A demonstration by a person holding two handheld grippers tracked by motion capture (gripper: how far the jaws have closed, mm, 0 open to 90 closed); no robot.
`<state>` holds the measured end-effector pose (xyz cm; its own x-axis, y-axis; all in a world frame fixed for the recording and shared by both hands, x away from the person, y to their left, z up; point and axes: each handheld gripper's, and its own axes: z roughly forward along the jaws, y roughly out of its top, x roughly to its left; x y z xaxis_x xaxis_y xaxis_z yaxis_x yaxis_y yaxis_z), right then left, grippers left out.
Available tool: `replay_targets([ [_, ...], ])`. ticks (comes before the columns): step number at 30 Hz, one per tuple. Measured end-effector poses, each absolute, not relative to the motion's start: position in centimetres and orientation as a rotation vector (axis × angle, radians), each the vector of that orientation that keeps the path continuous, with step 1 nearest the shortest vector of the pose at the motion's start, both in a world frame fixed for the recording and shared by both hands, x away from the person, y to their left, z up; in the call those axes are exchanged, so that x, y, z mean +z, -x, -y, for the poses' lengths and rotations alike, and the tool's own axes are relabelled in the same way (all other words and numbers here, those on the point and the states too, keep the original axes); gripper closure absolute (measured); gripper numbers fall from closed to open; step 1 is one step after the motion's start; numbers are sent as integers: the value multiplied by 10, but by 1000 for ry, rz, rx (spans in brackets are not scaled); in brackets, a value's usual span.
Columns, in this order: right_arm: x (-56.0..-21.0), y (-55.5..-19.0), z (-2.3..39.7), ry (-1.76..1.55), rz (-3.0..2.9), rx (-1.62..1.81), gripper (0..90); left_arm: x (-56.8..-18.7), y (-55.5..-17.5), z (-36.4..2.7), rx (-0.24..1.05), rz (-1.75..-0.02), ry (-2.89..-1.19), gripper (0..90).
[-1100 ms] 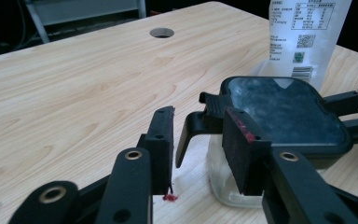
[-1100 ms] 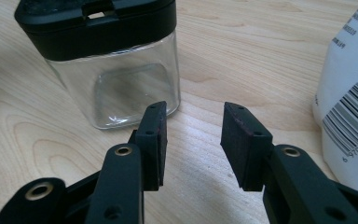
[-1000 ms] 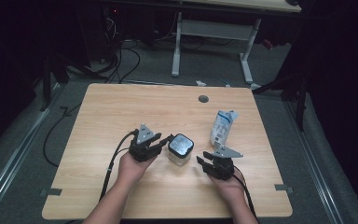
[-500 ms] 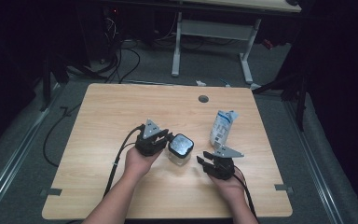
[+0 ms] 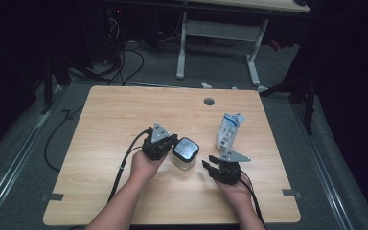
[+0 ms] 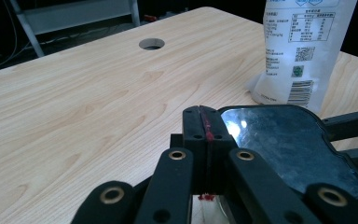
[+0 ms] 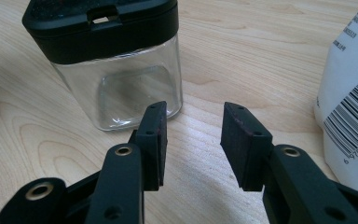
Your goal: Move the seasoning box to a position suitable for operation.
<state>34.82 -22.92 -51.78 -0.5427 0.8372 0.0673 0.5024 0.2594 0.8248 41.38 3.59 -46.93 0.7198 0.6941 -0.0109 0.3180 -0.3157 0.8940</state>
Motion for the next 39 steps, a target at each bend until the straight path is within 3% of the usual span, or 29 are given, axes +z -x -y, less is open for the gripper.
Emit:
replay_targets([
  [23, -511, -345, 223, -1162, -2131, 1206, 707, -473, -414, -37, 459, -798, -1878, 900],
  [29, -506, -345, 222, -1137, -2110, 1231, 780, -474, -414, -38, 452, -806, -1870, 900],
  [34, -499, -345, 219, -1099, -2094, 1253, 900, -474, -415, -38, 445, -813, -1862, 900],
  [39, -492, -344, 215, -1067, -2088, 1272, 900, -474, -415, -38, 439, -820, -1858, 900],
])
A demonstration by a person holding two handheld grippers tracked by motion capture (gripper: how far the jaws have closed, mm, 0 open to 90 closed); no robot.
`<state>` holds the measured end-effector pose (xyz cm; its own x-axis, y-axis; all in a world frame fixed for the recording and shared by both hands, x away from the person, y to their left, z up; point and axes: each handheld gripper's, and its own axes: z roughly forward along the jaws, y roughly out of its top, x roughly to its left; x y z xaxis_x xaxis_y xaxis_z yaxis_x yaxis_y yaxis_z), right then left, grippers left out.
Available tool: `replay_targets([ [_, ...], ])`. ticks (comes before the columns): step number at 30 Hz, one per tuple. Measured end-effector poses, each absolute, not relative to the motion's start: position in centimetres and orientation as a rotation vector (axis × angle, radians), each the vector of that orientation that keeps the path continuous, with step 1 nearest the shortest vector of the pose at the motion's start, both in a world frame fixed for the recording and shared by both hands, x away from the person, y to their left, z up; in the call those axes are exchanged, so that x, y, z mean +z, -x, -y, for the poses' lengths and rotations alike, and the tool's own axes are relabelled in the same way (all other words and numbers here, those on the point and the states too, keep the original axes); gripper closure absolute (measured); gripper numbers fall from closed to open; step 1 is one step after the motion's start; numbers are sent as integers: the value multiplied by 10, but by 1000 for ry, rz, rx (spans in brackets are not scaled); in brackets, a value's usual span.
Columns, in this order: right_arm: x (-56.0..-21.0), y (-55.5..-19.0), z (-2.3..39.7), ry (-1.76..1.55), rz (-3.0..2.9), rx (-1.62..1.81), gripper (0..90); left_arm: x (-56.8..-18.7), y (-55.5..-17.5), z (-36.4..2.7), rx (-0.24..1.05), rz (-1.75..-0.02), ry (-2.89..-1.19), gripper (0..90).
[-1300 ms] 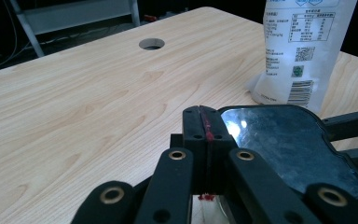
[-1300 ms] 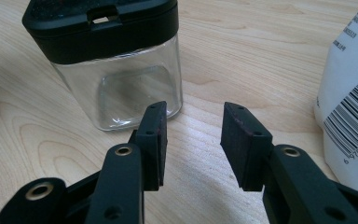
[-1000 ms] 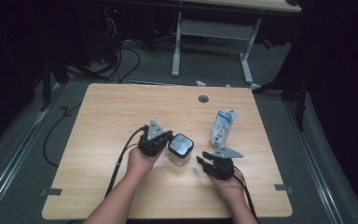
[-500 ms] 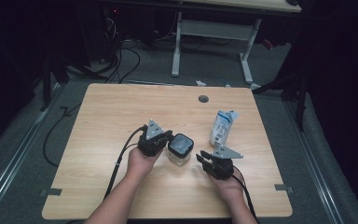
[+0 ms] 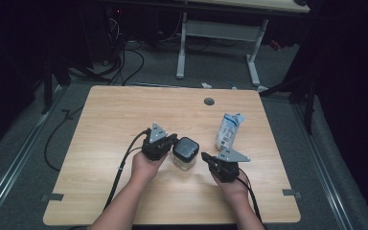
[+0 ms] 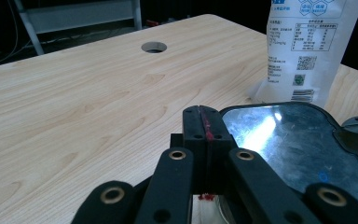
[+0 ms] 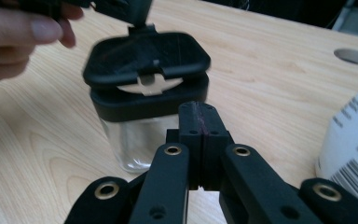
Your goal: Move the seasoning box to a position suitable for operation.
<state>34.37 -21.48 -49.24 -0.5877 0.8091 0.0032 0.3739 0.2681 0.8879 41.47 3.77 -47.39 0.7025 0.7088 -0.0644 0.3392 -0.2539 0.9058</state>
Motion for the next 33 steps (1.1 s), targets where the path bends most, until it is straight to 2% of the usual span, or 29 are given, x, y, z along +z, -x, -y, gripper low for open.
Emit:
replay_targets([
  [27, -484, -354, 202, -1022, -2084, 1319, 900, -475, -415, -40, 431, -831, -1848, 900],
  [33, -482, -355, 200, -1007, -2088, 1324, 900, -476, -401, -51, 431, -841, -1815, 900],
])
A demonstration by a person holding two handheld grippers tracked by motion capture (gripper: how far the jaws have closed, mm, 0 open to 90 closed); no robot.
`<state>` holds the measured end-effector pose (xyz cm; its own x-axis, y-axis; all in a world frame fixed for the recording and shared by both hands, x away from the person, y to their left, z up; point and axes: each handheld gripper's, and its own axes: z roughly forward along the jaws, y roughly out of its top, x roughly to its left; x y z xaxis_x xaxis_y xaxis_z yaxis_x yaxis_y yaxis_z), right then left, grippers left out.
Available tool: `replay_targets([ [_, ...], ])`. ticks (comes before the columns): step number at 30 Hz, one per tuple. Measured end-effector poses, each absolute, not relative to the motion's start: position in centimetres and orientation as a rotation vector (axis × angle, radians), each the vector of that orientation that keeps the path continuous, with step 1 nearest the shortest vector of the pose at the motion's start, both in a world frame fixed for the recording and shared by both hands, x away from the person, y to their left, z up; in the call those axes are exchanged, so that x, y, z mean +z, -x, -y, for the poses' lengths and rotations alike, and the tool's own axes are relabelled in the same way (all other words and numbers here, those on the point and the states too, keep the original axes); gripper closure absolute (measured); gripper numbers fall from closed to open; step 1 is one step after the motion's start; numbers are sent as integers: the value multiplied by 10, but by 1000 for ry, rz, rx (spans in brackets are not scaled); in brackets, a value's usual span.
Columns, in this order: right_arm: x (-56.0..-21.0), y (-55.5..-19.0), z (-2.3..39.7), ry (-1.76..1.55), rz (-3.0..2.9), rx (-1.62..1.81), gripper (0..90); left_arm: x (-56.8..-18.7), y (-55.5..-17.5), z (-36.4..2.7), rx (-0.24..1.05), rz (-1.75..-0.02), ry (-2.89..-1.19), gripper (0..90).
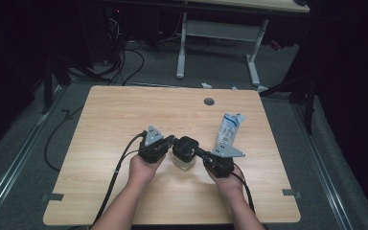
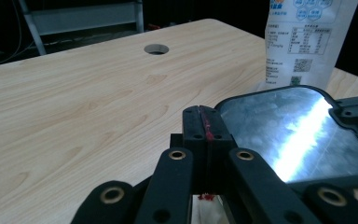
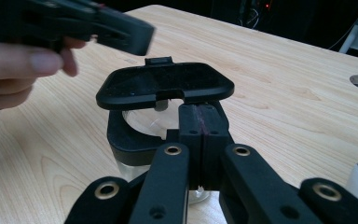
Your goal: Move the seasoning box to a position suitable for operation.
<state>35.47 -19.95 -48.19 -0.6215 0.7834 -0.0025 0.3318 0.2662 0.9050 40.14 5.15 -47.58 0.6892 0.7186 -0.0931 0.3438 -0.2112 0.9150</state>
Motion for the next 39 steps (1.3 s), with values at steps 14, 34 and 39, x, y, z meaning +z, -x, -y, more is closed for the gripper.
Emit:
replay_targets([
  [14, -479, -352, 194, -984, -2088, 1329, 900, -498, -355, -57, 362, -836, -1807, 900],
  [34, -474, -351, 194, -971, -2076, 1354, 900, -488, -350, -32, 328, -786, -1790, 899],
  [39, -474, -351, 194, -968, -2076, 1354, 900, -488, -351, -30, 332, -784, -1789, 900],
])
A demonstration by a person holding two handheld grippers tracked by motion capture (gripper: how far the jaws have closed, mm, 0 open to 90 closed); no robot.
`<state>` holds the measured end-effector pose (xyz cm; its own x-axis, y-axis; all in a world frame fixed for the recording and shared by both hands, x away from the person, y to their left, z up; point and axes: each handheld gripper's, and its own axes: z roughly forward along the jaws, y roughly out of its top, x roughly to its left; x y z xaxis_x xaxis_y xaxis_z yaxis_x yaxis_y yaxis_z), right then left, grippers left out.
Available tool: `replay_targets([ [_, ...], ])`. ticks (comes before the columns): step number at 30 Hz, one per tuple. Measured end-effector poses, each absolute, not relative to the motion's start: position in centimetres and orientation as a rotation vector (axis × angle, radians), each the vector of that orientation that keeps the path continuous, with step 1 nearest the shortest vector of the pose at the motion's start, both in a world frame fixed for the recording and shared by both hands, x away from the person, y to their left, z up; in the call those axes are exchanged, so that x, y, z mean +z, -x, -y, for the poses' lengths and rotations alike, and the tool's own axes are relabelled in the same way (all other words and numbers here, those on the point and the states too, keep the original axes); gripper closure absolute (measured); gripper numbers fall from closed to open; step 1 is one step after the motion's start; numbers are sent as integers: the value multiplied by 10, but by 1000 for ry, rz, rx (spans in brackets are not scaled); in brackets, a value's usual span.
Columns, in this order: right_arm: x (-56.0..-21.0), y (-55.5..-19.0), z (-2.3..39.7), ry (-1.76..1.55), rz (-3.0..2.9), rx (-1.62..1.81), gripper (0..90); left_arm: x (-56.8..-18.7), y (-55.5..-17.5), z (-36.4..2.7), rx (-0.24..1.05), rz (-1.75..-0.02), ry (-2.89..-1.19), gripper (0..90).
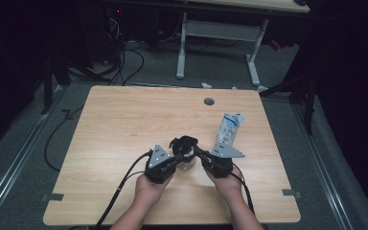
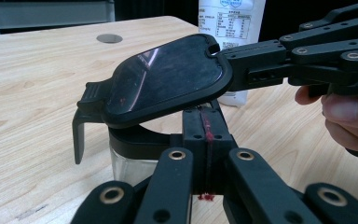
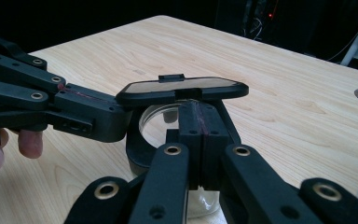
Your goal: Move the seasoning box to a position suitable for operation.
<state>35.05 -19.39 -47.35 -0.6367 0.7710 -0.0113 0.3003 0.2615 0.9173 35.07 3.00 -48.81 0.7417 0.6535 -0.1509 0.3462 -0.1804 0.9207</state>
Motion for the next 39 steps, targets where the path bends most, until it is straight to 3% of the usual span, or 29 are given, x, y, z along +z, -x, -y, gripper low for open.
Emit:
replay_targets([
  [39, -486, -351, 192, -974, -2096, 1349, 900, -478, -365, -46, 390, -869, -1657, 896],
])
